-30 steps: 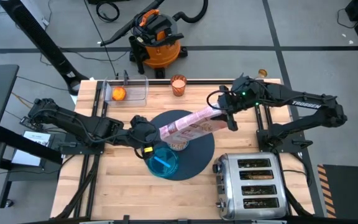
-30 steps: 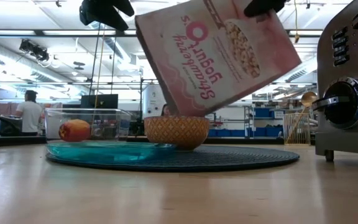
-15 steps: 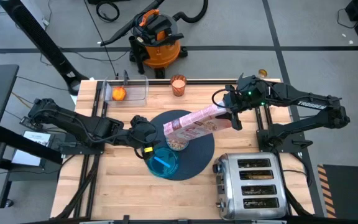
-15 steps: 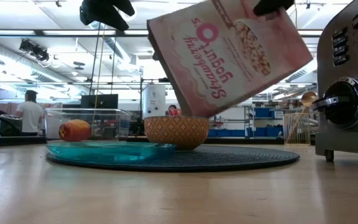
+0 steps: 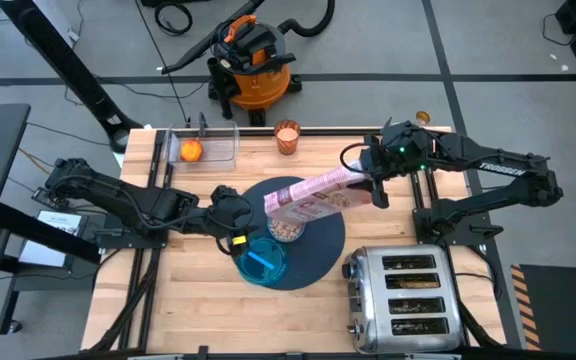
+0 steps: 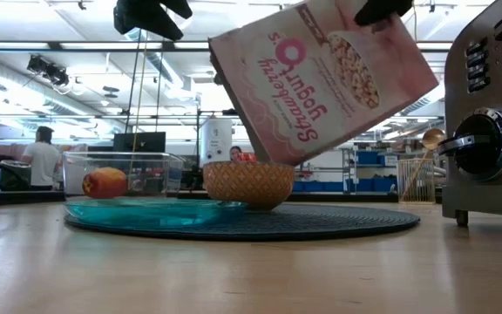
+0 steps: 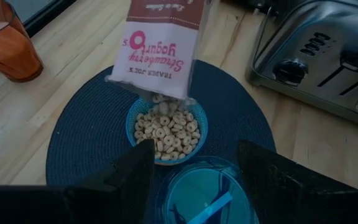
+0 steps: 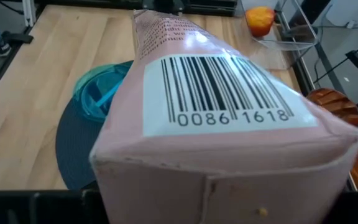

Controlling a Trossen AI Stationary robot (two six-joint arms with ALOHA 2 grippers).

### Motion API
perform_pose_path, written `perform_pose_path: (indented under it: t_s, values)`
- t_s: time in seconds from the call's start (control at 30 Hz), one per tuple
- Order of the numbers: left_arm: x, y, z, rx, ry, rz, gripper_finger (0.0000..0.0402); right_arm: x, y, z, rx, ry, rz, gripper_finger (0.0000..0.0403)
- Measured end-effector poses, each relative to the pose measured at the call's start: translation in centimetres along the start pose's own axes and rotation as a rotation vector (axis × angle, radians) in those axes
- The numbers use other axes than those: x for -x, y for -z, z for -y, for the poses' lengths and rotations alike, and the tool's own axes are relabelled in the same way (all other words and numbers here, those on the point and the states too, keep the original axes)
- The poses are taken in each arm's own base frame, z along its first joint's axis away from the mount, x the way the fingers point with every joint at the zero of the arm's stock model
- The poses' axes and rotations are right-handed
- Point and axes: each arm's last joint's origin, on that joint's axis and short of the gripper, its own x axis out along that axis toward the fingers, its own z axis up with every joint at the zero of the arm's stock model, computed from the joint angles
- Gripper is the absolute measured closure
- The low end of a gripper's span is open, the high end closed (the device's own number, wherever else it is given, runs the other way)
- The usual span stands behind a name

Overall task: Arrange a breakfast setting
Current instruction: Pour the cereal from the box into the bowl

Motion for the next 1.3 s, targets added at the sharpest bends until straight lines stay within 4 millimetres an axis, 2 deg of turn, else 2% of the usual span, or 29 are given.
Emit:
perform_pose_path:
  t_s: [0.43, 0.83, 1.1, 1.3]
  values:
    - [0.2, -0.1, -0.1, -0.004, 0.004, 0.005, 0.0169, 0.1, -0.4, 0.1, 0.010, 0.017, 0.037, 0.0209]
    - [3.4, -1.2, -1.3, 0.033, 0.067, 0.104, 0.0169, 0.8, -0.2, -0.5, -0.018, -0.051, 0.047, 0.0209]
    - [5.1, -2.5, -2.0, 0.070, 0.107, 0.222, 0.0169, 0.2, 2.3, -0.9, -0.072, -0.075, 0.104, 0.0209]
    - [6.2, -3.2, -2.5, 0.097, 0.138, 0.290, 0.0169, 0.6, 4.3, -1.3, -0.075, -0.073, 0.169, 0.0209]
